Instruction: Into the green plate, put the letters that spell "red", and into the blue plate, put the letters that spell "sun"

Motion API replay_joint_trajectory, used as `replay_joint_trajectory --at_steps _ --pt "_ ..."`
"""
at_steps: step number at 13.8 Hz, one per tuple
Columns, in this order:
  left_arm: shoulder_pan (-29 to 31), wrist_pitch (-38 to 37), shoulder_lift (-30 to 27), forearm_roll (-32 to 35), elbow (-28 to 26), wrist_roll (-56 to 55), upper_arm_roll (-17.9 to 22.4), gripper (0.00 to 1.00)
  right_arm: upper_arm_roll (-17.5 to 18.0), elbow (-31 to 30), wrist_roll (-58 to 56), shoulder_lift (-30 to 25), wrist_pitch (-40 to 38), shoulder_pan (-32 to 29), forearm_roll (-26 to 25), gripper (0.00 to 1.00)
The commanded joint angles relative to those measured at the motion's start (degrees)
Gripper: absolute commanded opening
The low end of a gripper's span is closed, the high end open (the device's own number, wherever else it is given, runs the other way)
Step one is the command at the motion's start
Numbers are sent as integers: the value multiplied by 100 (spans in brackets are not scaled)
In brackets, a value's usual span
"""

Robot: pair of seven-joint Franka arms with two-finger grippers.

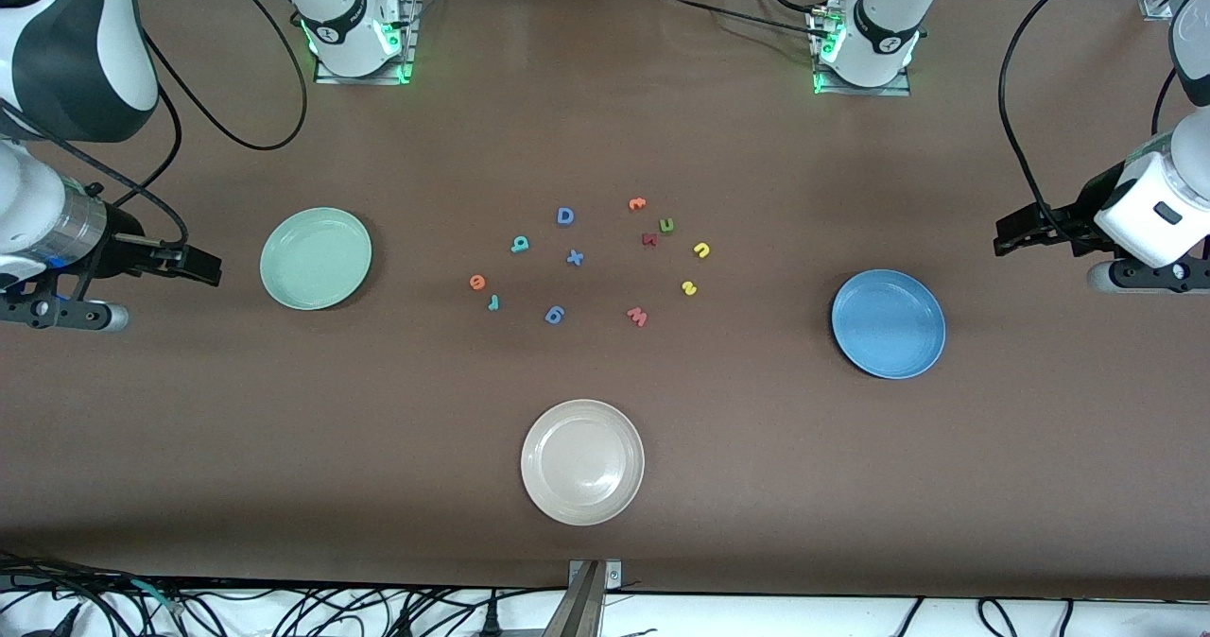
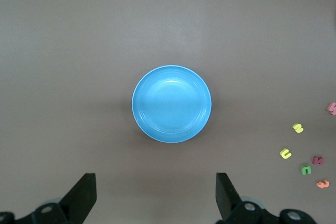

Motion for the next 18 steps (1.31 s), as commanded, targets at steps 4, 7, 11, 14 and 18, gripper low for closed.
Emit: replay_joint_trajectory --at_steps 4,7,11,14,18 --pt "3 -45 -49 -185 -28 113 20 100 29 -77 48 -88 -26 -81 161 100" --pt "3 -45 -49 -185 -28 113 12 100 30 73 57 -79 -70 -81 47 100" --pt "3 -45 -49 -185 -28 113 20 100 29 73 -84 -88 -236 -99 73 100" --pt "3 -45 -49 -185 -37 113 12 100 38 73 -5 -114 -351 -90 73 100" --pt "3 -45 -49 -185 -28 113 12 100 38 64 13 -97 -317 -90 20 100"
